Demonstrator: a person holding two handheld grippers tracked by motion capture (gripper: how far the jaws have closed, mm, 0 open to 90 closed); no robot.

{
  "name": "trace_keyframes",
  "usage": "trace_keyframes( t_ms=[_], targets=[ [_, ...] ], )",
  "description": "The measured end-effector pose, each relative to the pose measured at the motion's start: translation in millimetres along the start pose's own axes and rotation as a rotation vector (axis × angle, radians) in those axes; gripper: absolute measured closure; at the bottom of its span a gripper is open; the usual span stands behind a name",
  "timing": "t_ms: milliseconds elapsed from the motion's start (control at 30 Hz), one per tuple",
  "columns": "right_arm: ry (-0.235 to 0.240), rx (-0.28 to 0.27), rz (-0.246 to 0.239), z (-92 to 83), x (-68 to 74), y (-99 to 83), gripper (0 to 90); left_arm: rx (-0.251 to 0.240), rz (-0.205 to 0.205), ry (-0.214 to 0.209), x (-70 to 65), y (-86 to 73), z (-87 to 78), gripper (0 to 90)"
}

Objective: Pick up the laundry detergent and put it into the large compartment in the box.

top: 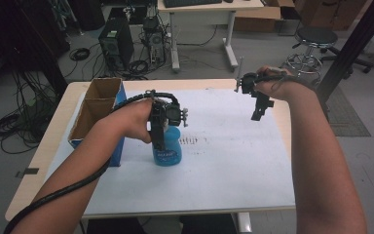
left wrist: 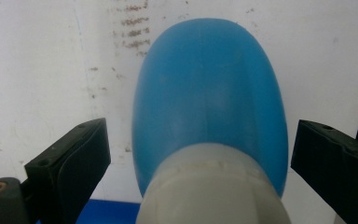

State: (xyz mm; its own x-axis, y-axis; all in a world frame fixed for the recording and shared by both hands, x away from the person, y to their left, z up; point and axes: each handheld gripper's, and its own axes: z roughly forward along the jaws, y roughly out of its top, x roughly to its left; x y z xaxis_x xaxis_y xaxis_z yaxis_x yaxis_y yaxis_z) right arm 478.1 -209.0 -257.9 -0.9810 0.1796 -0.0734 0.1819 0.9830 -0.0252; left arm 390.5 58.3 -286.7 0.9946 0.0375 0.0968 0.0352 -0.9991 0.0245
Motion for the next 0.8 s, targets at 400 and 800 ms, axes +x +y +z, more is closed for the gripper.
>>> trace_keyframes(
  t_ms=[400,800],
  targets=[
    [0.004,0.000,-0.001,3.4,0.0,1.0,3.9,0.021,0.011,0.014,-0.8,2.9,1.1,11.9],
    [0.007,-0.003,0.001,4.4,-0.4,0.4,3.9,0.024,-0.005,-0.004,-0.4,4.1,3.9,19.3]
  ],
)
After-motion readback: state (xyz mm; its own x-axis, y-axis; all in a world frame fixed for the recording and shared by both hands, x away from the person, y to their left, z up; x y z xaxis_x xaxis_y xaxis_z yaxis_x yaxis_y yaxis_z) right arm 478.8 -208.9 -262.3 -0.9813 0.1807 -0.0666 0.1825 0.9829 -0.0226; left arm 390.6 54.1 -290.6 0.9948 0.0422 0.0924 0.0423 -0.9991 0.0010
